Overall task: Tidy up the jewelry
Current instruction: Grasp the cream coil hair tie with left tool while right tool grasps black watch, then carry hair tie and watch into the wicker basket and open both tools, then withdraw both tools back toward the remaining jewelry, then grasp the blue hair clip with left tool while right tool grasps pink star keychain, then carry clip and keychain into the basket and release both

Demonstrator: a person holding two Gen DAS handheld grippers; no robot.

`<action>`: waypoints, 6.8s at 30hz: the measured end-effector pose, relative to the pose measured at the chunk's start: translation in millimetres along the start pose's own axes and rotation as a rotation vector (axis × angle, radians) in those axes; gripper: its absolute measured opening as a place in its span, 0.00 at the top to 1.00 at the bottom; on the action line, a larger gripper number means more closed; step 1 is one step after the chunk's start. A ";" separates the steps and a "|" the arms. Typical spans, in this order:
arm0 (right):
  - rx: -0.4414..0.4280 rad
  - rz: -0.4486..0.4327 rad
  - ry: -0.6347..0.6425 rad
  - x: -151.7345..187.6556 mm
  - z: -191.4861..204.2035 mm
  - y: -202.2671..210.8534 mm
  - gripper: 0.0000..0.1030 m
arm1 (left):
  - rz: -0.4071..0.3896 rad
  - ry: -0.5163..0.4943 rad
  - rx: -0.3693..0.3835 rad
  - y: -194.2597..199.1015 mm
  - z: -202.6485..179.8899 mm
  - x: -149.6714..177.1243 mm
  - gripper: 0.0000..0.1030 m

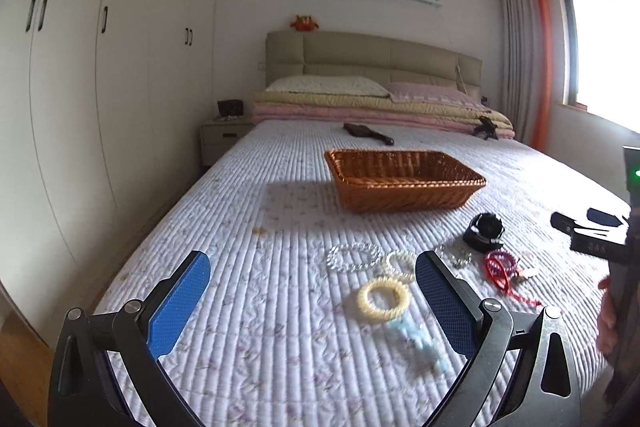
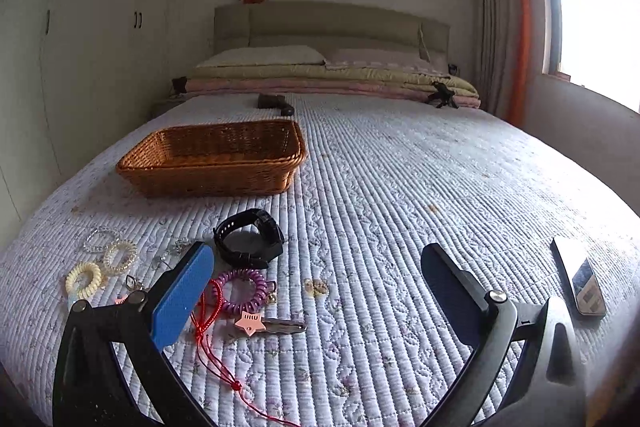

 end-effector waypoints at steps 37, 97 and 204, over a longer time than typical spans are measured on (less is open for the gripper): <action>-0.120 0.303 0.099 -8.5 33.6 -136.7 0.75 | 0.516 -0.059 0.222 -153.7 -64.8 25.2 0.89; -0.222 0.119 -0.053 -137.6 52.8 -125.4 0.60 | 0.223 0.095 0.270 -228.4 -59.7 -153.1 0.55; -0.232 0.264 -0.022 58.1 -1.4 -34.3 0.75 | 0.316 0.123 0.255 -87.3 -89.8 46.4 0.93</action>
Point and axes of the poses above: each gripper's, at about its wrist camera, not at the fingertips, and y roughly against the way its jaws point, z to its left, x to its underside, the point moved 3 cm from there along -y, roughly the way its jaws point, and after that the axes turned 7 degrees about -y, right-handed, at the moved point
